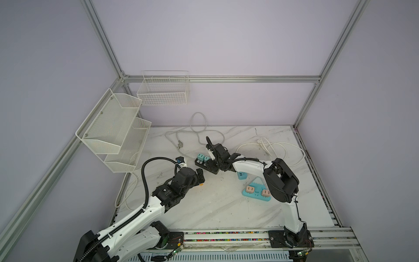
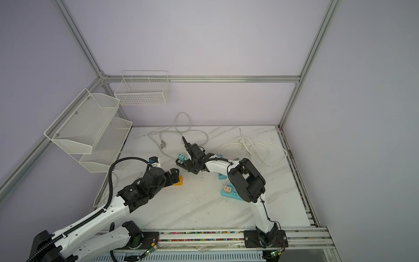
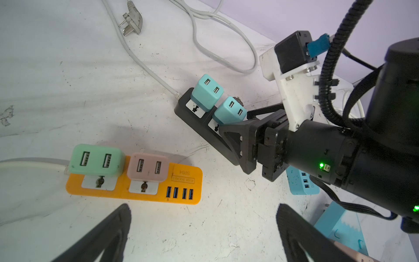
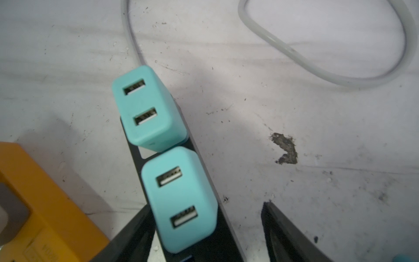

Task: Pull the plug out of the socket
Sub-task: 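Move the right gripper over the black strip while the left arm swings toward it, then lower the right gripper onto the nearer teal adapter while the left gripper approaches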

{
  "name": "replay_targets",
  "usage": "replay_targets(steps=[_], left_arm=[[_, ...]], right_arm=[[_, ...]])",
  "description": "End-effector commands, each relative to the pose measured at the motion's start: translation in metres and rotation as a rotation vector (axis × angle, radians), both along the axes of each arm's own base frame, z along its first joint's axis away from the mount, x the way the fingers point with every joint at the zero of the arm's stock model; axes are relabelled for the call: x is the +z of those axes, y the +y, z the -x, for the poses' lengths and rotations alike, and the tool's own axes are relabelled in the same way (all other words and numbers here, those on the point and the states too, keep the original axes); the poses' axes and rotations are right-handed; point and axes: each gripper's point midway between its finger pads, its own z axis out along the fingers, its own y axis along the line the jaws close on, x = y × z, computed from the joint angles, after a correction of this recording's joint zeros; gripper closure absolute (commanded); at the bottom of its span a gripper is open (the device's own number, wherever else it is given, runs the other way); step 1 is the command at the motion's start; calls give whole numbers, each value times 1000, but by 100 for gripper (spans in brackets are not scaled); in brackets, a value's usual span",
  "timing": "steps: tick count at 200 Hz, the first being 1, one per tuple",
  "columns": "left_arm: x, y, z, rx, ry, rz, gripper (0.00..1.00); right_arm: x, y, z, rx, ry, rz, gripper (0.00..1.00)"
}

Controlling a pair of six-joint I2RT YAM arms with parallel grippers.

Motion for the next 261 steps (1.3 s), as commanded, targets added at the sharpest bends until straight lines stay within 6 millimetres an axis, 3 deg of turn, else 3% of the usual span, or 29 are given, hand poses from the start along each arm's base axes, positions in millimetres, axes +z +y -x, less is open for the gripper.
replay_targets(steps=[1, 98, 162, 207, 261], left_arm=[[-12, 1, -1, 17, 8, 16, 0], [-19, -2, -1, -7, 10, 26, 0], [-14, -2, -1, -16, -6, 30, 0], [-10, -4, -3, -14, -12, 50, 0], [-8, -8, -3, -29, -8, 65, 0]], right_arm=[[-8, 5, 14, 65, 20, 2, 23], [-35, 1, 24, 51, 55, 64, 27], [-46, -6, 30, 40, 72, 96, 37], [-36, -13, 31, -10, 62, 84, 44], [-41, -29, 38, -94, 99, 78, 50]])
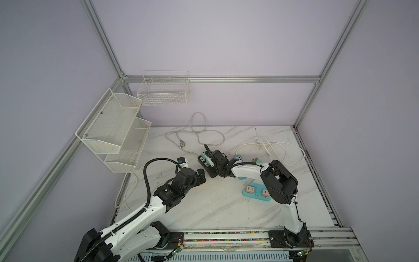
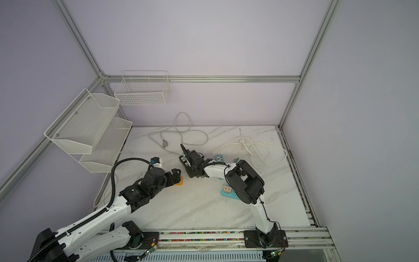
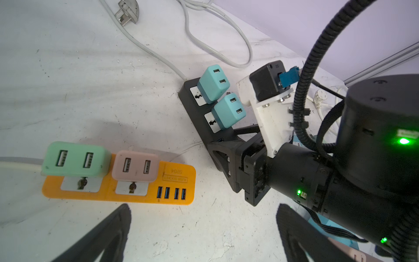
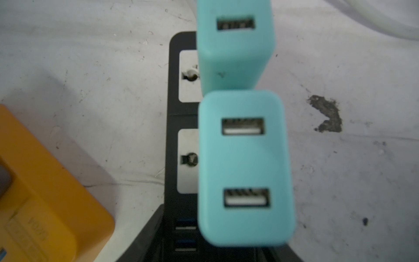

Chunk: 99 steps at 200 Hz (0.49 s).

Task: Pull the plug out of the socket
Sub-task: 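Lower the right gripper onto the nearer teal adapter while the left gripper approaches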

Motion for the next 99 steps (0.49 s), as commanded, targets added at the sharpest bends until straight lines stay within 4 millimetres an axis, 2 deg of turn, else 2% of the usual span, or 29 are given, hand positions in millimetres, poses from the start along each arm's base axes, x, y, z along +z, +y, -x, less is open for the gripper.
replay_targets(steps=[1, 56, 99], left_arm=[[-1, -1, -1, 0, -13, 26, 0], [9, -10, -4, -31, -26, 58, 0], [10, -29, -8, -111, -7, 68, 0]], right_arm=[[-12, -24, 14, -73, 52, 48, 50], [-8, -54, 29, -197, 73, 34, 53], [-10, -81, 46, -282, 100, 47, 53]])
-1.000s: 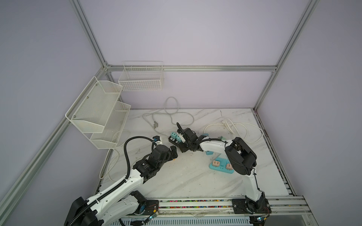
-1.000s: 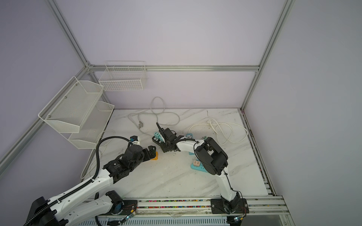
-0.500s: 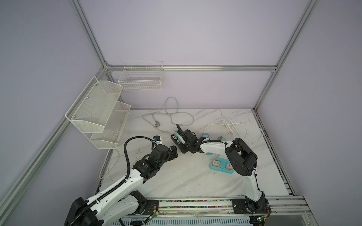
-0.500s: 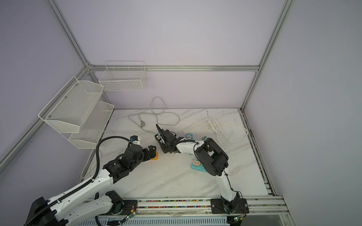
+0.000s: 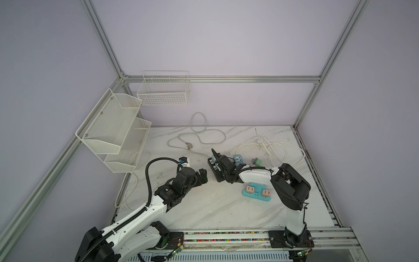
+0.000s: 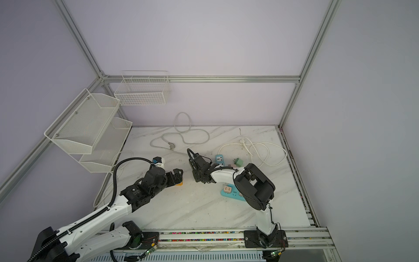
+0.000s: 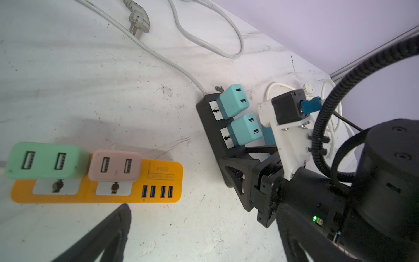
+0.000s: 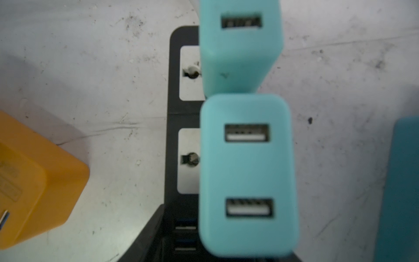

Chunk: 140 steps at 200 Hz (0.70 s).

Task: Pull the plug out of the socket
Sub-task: 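Lower the right gripper onto the nearer teal adapter while the left gripper approaches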

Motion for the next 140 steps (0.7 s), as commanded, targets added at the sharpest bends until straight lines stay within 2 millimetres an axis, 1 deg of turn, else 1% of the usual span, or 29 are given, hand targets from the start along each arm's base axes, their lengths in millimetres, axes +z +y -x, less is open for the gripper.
replay_targets(steps=[1, 19, 32, 57, 74, 96, 115, 140], left_arm=[[13, -14, -8, -51, -26, 31, 0], [14, -16, -9, -55, -30, 38, 0], [15, -20, -11, -69, -40, 52, 0], [15, -25, -12, -88, -44, 63, 0], [16, -26, -13, -88, -44, 61, 0], [15, -26, -14, -90, -41, 58, 0], [17, -27, -14, -94, -46, 62, 0], [20, -27, -14, -94, -50, 69, 0]], right_arm=[[-8, -29, 16, -102, 54, 41, 53], [-7, -38, 23, -139, 61, 32, 53], [-7, -41, 28, -148, 67, 20, 53], [-13, -38, 39, -150, 82, 26, 53], [-17, -35, 41, -143, 89, 20, 52], [-18, -33, 40, -140, 90, 26, 47], [-11, -29, 39, -133, 77, 11, 41], [1, -26, 38, -115, 62, -12, 30]])
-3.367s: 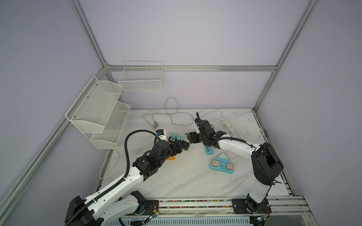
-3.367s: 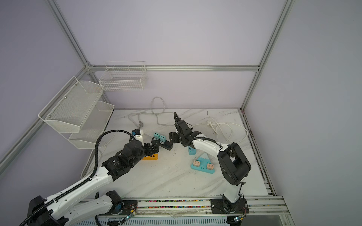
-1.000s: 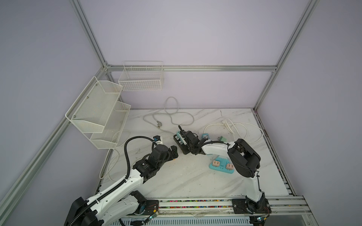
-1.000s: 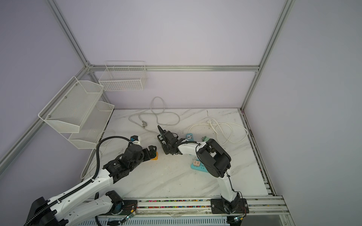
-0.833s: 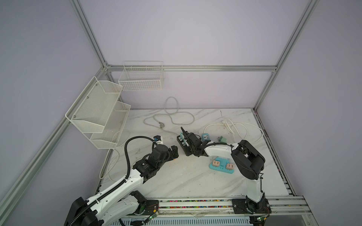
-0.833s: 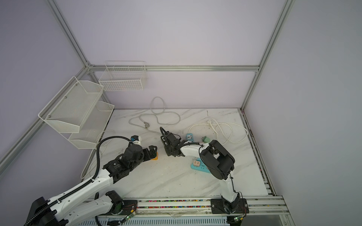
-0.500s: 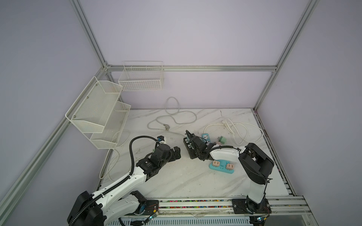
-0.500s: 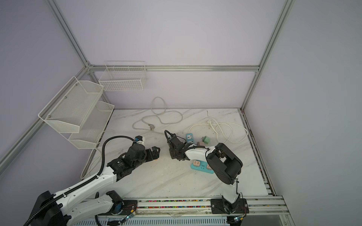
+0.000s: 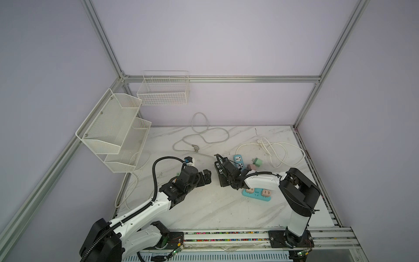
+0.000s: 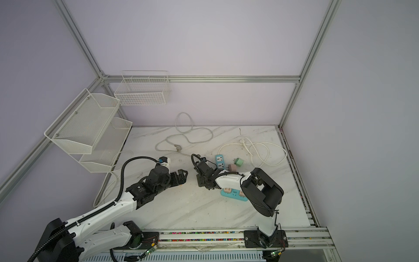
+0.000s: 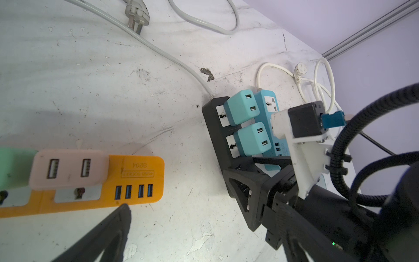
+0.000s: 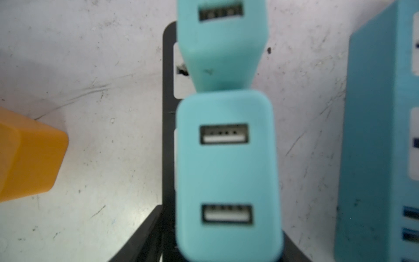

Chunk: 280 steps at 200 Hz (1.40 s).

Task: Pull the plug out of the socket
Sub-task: 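Lower the right gripper onto the nearer teal adapter while the left gripper approaches, then hold the black strip with left gripper while right gripper closes on teal adapter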

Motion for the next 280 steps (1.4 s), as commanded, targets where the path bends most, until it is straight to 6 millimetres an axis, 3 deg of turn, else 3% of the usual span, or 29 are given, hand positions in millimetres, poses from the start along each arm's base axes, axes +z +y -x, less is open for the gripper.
replay_targets(steps=[1, 66, 134, 198, 241, 245, 280], left_arm=[[31, -7, -11, -12, -78, 51, 0], [49, -19, -9, -63, -125, 118, 0], [31, -38, -22, -56, -37, 127, 4], [10, -63, -38, -72, 6, 121, 24], [3, -78, -49, -86, -13, 160, 35], [-9, -79, -51, -85, 10, 144, 35], [-22, -84, -58, -80, 27, 143, 39]], right_arm=[[4, -2, 7, 5, 12, 7, 29], [62, -4, 10, 33, -58, -59, 20], [88, -1, -1, 17, -69, -81, 22], [93, -15, -17, -6, -71, -71, 40], [81, -17, -27, -24, -81, -15, 43], [80, -16, -28, -24, -79, -15, 43], [75, -12, -34, -18, -86, 3, 43]])
